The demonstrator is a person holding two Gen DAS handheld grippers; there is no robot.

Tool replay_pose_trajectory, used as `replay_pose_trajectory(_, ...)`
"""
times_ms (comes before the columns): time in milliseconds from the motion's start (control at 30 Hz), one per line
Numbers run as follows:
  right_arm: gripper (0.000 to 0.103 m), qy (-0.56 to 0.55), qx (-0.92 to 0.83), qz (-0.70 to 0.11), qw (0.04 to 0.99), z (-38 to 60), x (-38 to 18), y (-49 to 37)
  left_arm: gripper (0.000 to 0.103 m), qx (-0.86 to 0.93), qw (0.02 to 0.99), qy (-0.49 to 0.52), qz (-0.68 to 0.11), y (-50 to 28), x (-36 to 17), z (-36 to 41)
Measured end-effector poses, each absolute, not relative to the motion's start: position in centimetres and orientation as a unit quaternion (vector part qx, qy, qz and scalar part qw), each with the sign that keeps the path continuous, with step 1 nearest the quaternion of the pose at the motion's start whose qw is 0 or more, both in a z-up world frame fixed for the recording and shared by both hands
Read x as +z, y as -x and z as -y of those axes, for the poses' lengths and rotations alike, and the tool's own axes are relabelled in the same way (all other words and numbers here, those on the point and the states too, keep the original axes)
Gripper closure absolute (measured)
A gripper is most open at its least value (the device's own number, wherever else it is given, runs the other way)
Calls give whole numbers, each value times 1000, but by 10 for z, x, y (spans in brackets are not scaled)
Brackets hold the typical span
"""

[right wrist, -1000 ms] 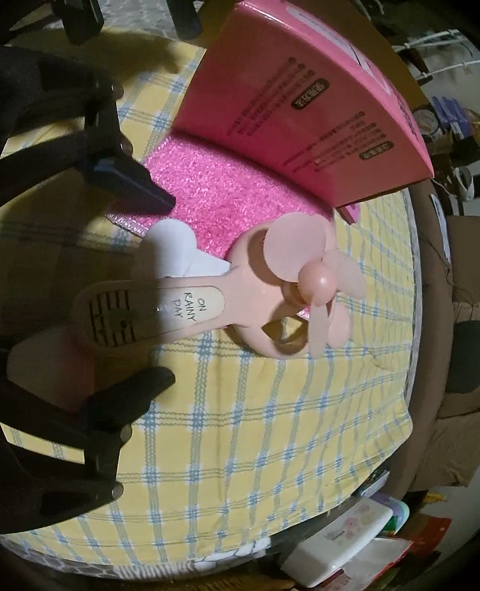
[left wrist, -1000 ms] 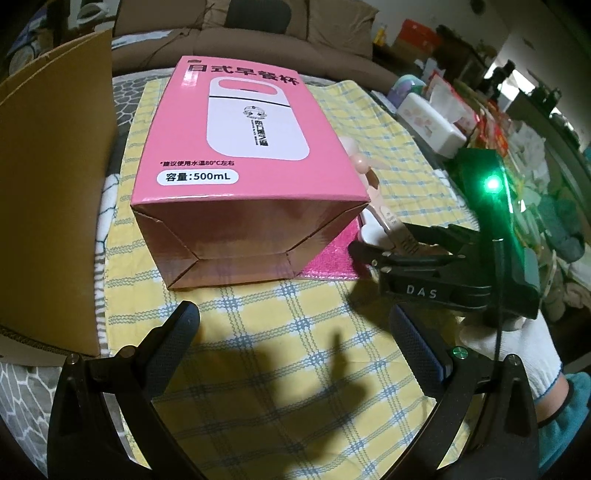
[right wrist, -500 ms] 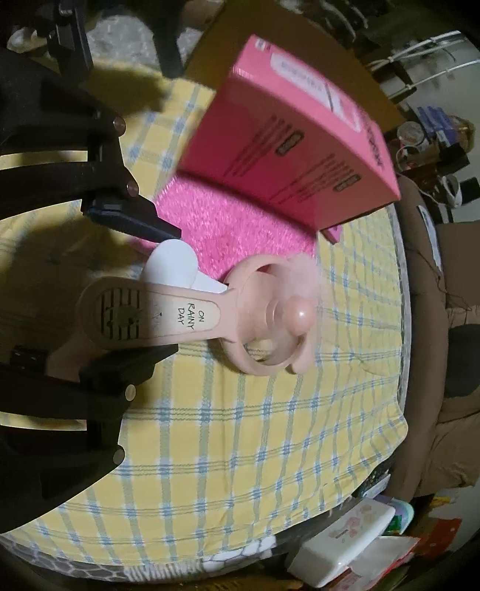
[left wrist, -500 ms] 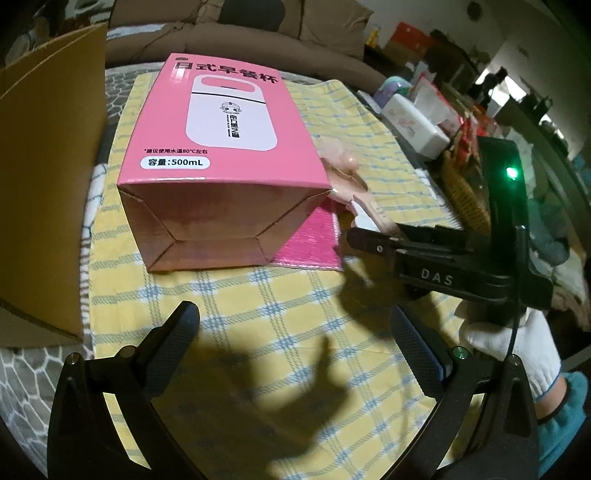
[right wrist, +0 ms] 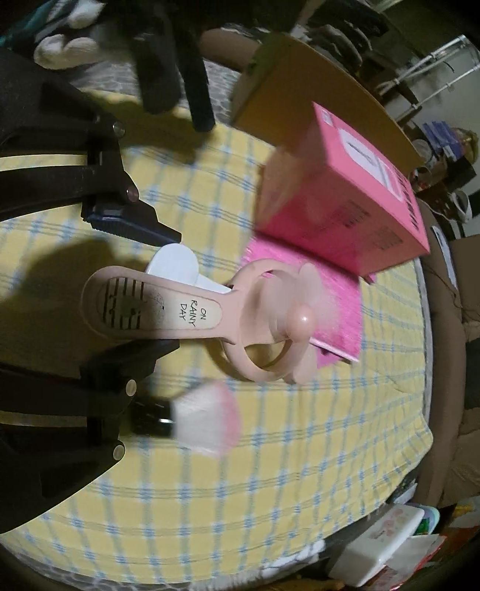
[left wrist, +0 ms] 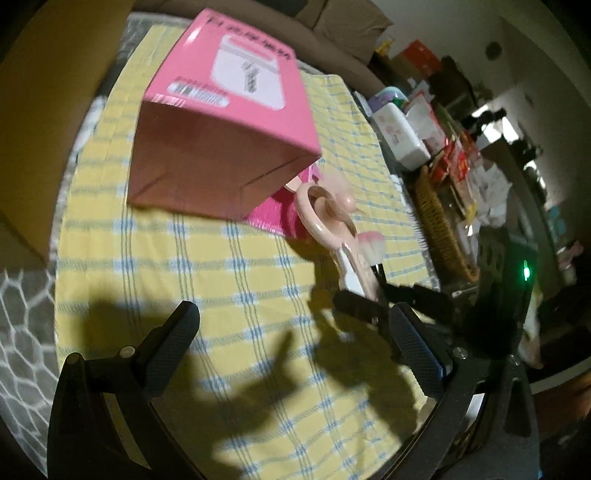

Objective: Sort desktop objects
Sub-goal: 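Lift the fan with the right gripper toward the left gripper, then grasp the fan with the left gripper while the right gripper releases it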

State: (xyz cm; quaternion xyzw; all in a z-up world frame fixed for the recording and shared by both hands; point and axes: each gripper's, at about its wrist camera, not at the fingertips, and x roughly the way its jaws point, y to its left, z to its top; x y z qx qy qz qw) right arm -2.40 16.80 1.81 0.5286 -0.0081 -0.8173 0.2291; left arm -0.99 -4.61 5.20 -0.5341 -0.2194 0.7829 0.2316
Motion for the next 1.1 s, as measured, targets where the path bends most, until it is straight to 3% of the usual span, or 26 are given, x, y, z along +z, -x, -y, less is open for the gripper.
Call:
replay_pose_trajectory(367,57,-539,-797,63,266,-167,19,-8,0,740,254,564,262,0,26,32)
replay_pose_trajectory(733,58,-546,-780,39,302,-146,25,-32,3,713,277,579,284,2,8,5)
replay_pose_trajectory(800,58,-545,-780,39,305,-143,25,-35,12,710,282,581,278,2,7,1)
replay_pose_trajectory(867,58,-543,-780,35,309,-139,25,-36,40,710,284,584,271,2,7,-1)
replay_pose_trajectory(933,58,-541,-782,25,310,-134,27,-38,54,708,287,583,277,1,7,-1)
replay_pose_trajectory(1033,58,-540,-783,9,309,-127,26,-42,66,709,284,579,286,1,10,3)
replay_pose_trajectory(1100,58,-539,-784,0,308,-125,26,-44,68,709,284,579,287,1,10,5)
